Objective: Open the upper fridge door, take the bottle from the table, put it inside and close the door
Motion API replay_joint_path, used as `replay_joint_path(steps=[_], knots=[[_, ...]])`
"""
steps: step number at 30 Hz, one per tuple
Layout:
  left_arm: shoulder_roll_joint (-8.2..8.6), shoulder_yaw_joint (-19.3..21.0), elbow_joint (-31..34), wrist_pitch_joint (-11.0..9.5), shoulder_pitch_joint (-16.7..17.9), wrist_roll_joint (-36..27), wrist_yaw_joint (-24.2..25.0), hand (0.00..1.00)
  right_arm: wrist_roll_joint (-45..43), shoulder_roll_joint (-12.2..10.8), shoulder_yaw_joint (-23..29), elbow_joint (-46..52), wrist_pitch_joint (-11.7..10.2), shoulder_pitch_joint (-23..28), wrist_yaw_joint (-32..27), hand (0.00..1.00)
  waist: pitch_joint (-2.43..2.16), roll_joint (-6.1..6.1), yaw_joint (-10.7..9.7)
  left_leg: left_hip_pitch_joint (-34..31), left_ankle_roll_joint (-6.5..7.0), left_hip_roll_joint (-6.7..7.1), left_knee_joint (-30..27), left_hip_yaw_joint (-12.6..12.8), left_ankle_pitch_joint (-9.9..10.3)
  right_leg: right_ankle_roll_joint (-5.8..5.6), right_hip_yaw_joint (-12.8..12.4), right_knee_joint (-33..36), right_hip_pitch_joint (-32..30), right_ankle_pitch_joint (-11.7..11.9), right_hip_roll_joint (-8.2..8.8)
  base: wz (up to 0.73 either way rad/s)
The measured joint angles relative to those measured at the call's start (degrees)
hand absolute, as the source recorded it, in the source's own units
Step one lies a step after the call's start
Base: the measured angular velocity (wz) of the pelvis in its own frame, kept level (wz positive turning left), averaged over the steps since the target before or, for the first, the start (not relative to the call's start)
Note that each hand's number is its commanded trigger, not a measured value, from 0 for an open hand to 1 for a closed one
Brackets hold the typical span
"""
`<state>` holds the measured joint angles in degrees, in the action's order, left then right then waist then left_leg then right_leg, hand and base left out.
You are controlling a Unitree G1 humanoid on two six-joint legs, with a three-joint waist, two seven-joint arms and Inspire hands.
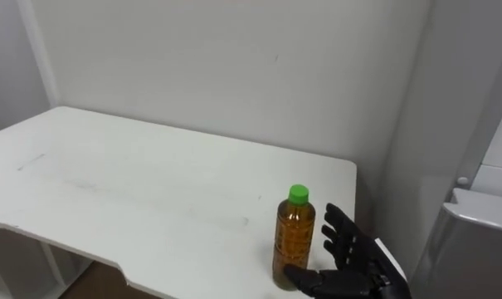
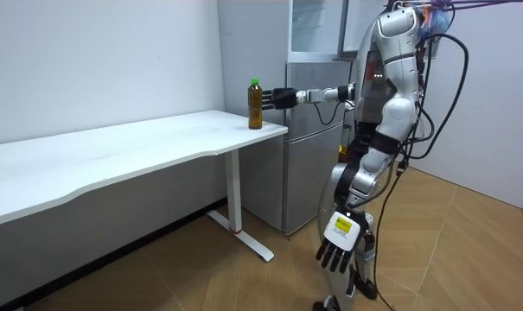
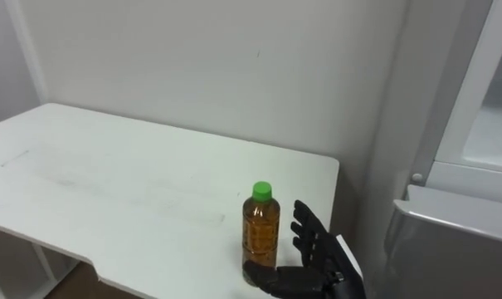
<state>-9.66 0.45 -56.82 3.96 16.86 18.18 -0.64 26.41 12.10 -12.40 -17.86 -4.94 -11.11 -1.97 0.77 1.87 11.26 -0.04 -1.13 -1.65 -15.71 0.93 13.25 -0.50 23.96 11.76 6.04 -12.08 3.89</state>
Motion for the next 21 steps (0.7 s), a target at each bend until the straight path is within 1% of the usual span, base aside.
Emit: replay_joint_path(steps=[4, 9, 13, 15, 21], knots=[[-0.01, 0.0, 0.0, 0.8, -0.1, 0.0, 0.0, 0.00, 0.3, 0.0, 0.0, -0.2, 0.0, -0.2, -1.7, 0.00, 0.00, 0.01, 0.2, -0.2, 0.19, 0.26, 0.0, -0.5, -0.1, -0.08, 0.5, 0.0, 0.0, 0.0, 0.21, 0.07], [0.00, -0.1, 0.1, 0.8, -0.1, 0.0, -0.1, 0.00, 0.7, 0.0, -0.1, -0.6, 0.0, -0.2, -4.3, 0.00, 0.09, -0.11, 0.3, -0.4, 0.24, 0.40, 0.0, -1.1, -0.4, -0.16, 1.2, -0.1, 0.1, 0.1, 0.30, 0.06], [0.03, -0.2, 0.2, 0.8, -0.1, -0.1, -0.3, 0.00, 1.2, 0.0, 0.0, -5.7, 0.0, -2.8, -6.1, 0.00, 0.27, -0.45, 0.2, -0.6, 0.16, 0.42, 0.2, -1.4, -0.5, -0.15, 1.3, -0.1, 0.3, 0.1, 0.26, 0.03], [0.05, -0.2, 0.2, 0.8, -0.1, -0.2, -0.3, 0.00, 2.1, 0.0, 0.0, -6.8, 0.0, -3.6, -6.8, 0.00, 0.27, -0.50, 0.1, -0.6, 0.16, 0.48, 0.3, -1.5, -0.5, -0.15, 1.3, -0.2, 0.4, 0.1, 0.26, 0.05], [0.20, -0.2, 0.8, 0.8, 0.7, -0.6, -0.2, 0.00, 2.9, -0.1, 0.1, -10.0, 0.0, -3.7, -7.2, 0.00, 0.10, -0.29, 0.3, -0.3, 0.30, 0.85, 0.0, -2.0, -0.6, -0.38, 1.7, -0.2, 0.9, -0.1, 0.50, 0.05]])
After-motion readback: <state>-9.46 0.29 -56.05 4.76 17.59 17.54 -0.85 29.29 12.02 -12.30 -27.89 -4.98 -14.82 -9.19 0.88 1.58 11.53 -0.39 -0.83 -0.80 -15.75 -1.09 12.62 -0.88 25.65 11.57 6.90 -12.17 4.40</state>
